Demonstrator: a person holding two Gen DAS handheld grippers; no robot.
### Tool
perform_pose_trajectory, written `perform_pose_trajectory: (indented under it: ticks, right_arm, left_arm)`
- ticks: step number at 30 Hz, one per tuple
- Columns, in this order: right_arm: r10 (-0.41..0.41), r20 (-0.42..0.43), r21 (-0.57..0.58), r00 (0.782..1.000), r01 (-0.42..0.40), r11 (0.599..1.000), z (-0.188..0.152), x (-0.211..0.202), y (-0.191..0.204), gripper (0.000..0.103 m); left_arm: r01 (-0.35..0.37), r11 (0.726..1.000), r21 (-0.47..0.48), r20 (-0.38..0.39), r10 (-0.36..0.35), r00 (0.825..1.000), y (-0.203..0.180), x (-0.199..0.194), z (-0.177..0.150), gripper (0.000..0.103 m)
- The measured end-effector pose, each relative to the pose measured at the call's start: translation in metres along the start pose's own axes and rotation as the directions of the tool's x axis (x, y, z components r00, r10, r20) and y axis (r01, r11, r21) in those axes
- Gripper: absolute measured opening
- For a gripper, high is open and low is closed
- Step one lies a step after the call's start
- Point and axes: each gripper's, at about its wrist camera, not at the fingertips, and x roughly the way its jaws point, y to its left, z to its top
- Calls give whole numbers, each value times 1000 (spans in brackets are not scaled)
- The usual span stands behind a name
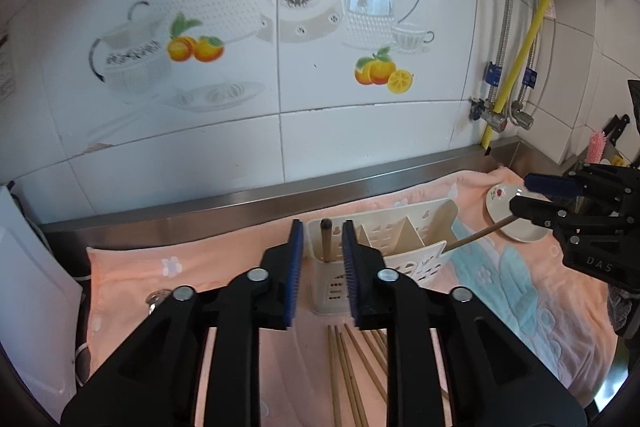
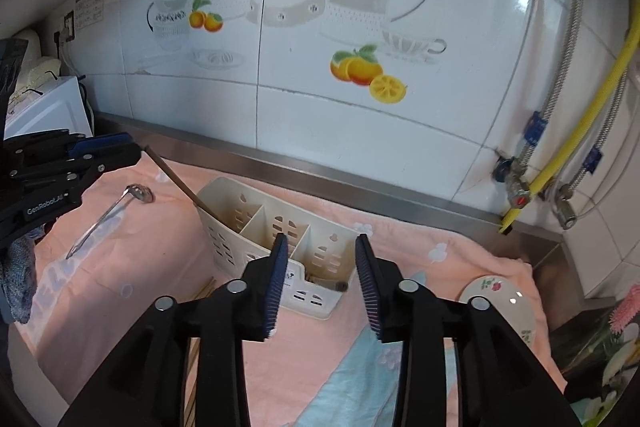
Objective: Organize utensils
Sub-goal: 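Move the open right tool back over the remaining chopsticks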
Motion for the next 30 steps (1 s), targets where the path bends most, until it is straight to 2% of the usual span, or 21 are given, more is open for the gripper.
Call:
perform_pose_trajectory:
  ticks: [8,13,19,30]
  right_arm:
    - [-46,80,-5,996,46,999,-20,-41,8,49]
    - [-56,114,1,992,57,998,-39,-62,16,53]
    - [-64,137,11,989,63,998,-68,-76,26,59]
    - [-29,97,57,995,24,998,-115,-68,44,66]
  left_arm:
    - [-10,1000,3,30,10,1000,-4,-39,-28,36]
    - [-37,999,5,37,36,999,-7,-56,-50,45]
    - [-57,998,-13,34,57,998,-5,-72,-82,49]
    - [-69,995,-77,-13,68,998,8,-76,-138,52]
